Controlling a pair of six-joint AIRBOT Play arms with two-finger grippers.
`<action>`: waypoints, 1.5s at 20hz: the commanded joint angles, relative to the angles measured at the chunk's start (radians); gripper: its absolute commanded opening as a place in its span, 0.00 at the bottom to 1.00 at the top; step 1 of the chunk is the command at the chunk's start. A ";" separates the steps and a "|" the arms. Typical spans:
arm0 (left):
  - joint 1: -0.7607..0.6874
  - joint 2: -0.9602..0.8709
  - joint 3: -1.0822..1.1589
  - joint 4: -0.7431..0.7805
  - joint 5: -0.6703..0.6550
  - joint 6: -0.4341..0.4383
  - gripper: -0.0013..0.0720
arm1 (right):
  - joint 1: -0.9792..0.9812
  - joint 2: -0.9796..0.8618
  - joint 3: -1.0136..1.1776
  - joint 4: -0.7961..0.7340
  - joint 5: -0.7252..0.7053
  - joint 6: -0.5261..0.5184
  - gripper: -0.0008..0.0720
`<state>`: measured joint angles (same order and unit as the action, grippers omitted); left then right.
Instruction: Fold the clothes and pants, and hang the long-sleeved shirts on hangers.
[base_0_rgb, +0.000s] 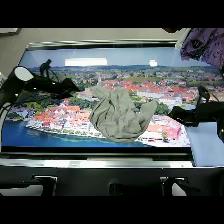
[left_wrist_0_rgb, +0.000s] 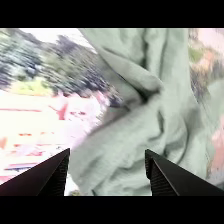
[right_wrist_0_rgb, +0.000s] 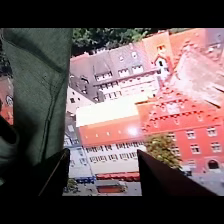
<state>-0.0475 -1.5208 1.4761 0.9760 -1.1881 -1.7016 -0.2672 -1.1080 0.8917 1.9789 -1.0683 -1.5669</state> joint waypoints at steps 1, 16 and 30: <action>0.102 0.003 0.000 0.000 -0.016 0.011 0.75 | -0.053 -0.142 -0.070 0.306 0.135 -0.119 0.69; 0.103 -0.016 -0.002 -0.001 0.065 0.011 0.75 | 0.181 -0.395 -0.039 0.472 0.624 -0.139 0.30; -0.109 -0.433 0.058 -0.375 0.426 0.203 0.75 | 0.179 -0.274 -0.039 0.436 0.388 -0.139 0.05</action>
<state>-0.1287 -1.8759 1.5005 0.7063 -0.8062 -1.5543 -0.0895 -1.3952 0.8520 2.4168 -0.6304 -1.7058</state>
